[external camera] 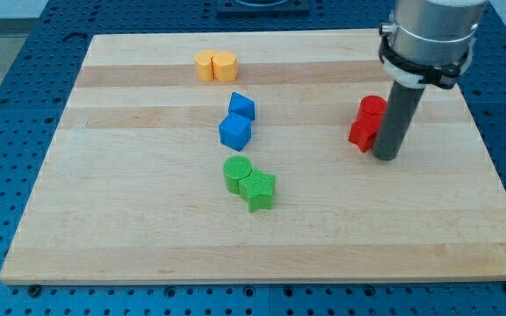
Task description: Move red star left a bit
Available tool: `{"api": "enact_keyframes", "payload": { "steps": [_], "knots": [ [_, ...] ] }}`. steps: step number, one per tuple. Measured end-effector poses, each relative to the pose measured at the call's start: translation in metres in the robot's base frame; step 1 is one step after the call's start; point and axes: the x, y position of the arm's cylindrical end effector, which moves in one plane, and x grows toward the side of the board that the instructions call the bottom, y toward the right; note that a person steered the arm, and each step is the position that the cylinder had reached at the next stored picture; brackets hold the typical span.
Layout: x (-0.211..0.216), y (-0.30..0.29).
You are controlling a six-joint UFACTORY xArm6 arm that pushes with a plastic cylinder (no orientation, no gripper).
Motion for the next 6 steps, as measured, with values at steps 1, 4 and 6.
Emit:
{"api": "enact_keyframes", "payload": {
  "steps": [1, 4, 6],
  "knots": [
    [0.0, 0.036],
    [-0.018, 0.005],
    [-0.018, -0.029]
  ]
}}
